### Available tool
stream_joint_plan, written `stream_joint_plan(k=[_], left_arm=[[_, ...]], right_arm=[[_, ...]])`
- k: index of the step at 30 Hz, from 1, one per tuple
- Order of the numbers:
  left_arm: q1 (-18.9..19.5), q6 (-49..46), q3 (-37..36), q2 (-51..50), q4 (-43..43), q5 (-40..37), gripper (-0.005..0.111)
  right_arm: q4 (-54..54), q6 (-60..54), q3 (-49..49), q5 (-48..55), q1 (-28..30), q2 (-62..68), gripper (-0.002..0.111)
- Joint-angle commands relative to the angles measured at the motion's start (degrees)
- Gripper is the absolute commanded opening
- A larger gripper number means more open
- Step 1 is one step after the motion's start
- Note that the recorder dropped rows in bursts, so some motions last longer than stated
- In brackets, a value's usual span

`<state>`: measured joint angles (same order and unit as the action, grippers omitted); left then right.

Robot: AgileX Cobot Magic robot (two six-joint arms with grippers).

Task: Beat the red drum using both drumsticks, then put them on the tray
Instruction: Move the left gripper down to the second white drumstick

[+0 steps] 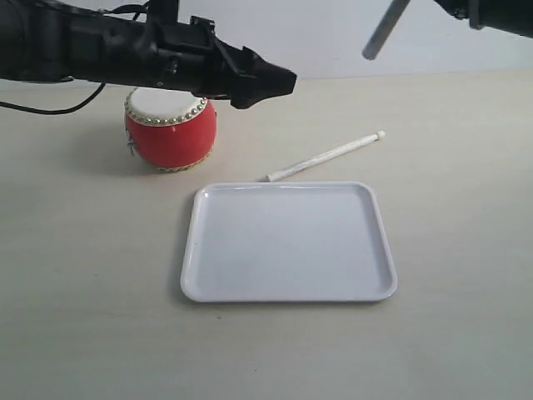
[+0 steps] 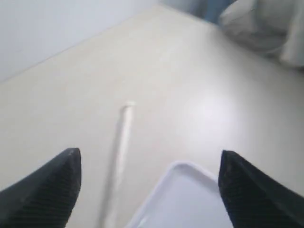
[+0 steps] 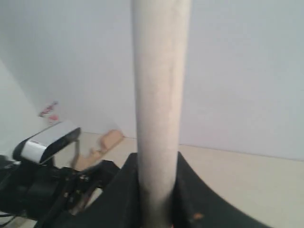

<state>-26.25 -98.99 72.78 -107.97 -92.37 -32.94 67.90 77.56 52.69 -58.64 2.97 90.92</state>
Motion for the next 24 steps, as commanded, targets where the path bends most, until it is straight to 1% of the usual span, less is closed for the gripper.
stream_joint_plan(k=[1, 3, 5, 7, 9, 11, 13, 15, 16, 18, 20, 22, 23, 24], left_arm=[[-6.1, 11.6, 4.4, 0.3, 15.2, 17.5, 0.075], [-7.9, 17.2, 6.4, 0.1, 20.0, 17.3, 0.075], [-9.4, 24.8, 9.1, -0.6, 27.2, 17.2, 0.074], [-10.5, 34.3, 12.3, -2.0, 37.3, 17.0, 0.074], [-11.0, 45.3, 15.6, -4.1, 48.9, 16.0, 0.074], [-11.2, 56.6, 19.2, -6.5, 62.3, 12.2, 0.074], [-11.2, 70.8, 24.1, -9.5, 76.9, 6.0, 0.074], [-11.4, 81.5, 29.2, -12.6, 87.4, -1.1, 0.074], [-11.6, 84.1, 32.3, -14.4, 91.1, -5.3, 0.074], [-12.2, 85.1, 38.5, -18.0, 93.5, -12.4, 0.074], [-12.9, 84.5, 44.7, -21.5, 93.5, -19.2, 0.074], [-13.5, 83.5, 50.2, -24.6, 93.5, -24.2, 0.074], [-14.0, 82.8, 55.1, -27.5, 93.5, -27.5, 0.074], [-14.3, 82.5, 57.6, -29.1, 93.5, -29.0, 0.074]], right_arm=[[7.3, 3.7, 1.9, 11.2, 0.8, -2.6, 0.000], [15.3, 9.4, 4.3, 11.7, 0.8, -2.7, 0.000], [23.8, 16.4, 6.7, 11.7, 0.8, -2.7, 0.000], [28.9, 20.7, 7.9, 11.6, 0.8, -2.7, 0.000], [30.1, 22.0, 8.2, 11.6, 0.8, -2.7, 0.000], [30.1, 22.0, 8.2, 11.7, 0.8, -2.7, 0.000], [30.1, 22.0, 8.2, 11.7, 0.8, -2.7, 0.000], [30.1, 21.9, 8.2, 11.8, 0.8, -2.7, 0.000], [30.0, 21.8, 8.2, 11.8, 0.8, -2.7, 0.000], [30.0, 21.5, 8.2, 11.8, 0.8, -2.7, 0.000], [30.0, 21.4, 8.2, 11.8, 0.8, -2.7, 0.000], [30.1, 21.4, 8.2, 11.8, 0.8, -2.7, 0.000], [30.6, 21.4, 8.2, 11.8, 0.8, -2.7, 0.000], [30.7, 21.4, 8.2, 11.8, 0.8, -2.7, 0.000]])
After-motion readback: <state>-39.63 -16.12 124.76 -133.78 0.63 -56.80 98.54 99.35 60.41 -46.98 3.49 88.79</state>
